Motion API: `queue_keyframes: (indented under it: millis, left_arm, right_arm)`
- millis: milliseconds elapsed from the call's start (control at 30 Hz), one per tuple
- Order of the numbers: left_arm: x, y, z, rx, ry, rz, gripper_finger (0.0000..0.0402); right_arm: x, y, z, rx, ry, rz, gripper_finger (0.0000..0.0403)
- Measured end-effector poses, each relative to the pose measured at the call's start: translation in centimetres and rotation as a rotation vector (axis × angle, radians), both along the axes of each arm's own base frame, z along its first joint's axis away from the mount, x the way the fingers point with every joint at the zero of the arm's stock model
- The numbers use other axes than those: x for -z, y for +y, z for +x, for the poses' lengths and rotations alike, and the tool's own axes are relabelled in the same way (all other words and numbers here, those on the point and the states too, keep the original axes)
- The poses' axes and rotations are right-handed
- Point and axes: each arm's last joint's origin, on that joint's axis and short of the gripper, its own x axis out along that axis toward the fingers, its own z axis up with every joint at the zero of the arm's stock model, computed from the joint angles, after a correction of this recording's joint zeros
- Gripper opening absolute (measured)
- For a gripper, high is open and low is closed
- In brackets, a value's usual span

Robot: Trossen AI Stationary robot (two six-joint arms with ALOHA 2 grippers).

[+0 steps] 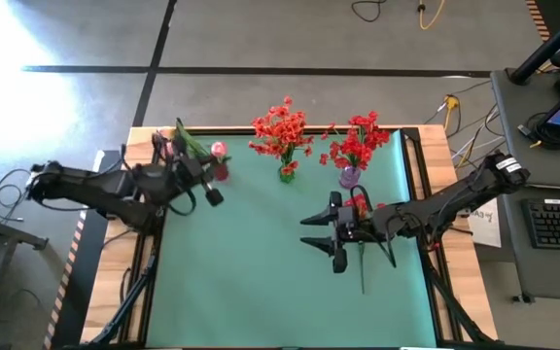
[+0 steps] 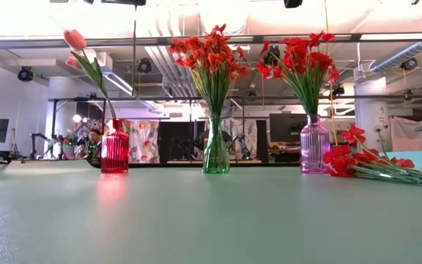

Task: Sort flowers into vase by color
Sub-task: Put the pink flower in the red flower vase

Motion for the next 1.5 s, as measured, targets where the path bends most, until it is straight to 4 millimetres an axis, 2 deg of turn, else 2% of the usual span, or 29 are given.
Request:
queue_keyframes:
  millis: [200,367,467,633,900,1233,1500]
  left_arm:
    - [-1.3,3.3,-2.0,-0.111,-0.036,0.041,0.0000]
    - [-1.6,5.5,-3.2,-0.195,-0.098,-0.008,0.0000]
    - [-1.5,6.5,-3.2,-0.186,-0.113,-0.038,0.0000]
    - [-0.5,7.8,-2.7,-0.201,-0.041,-0.068,0.0000]
    - [0.5,8.2,-2.5,-0.218,-0.009,-0.097,0.0000]
    - [2.2,8.2,-3.2,-0.192,-0.060,-0.111,0.0000]
    - [3.1,8.6,-3.1,-0.211,-0.084,-0.134,0.0000]
  right_arm:
    - [0.0,0.0,0.0,0.001,0.000,0.004,0.0201]
    - [0.0,-0.1,0.0,0.021,0.000,-0.003,0.0201]
    - [0.0,-0.1,0.0,0.025,-0.001,-0.004,0.0201]
    - [0.0,-0.1,0.0,0.025,0.001,-0.005,0.0201]
    - [0.1,-0.1,0.0,0.025,0.005,-0.007,0.0201]
    - [0.1,-0.1,0.0,0.025,0.005,-0.007,0.0201]
    - [0.1,-0.1,0.0,0.034,0.005,-0.007,0.0201]
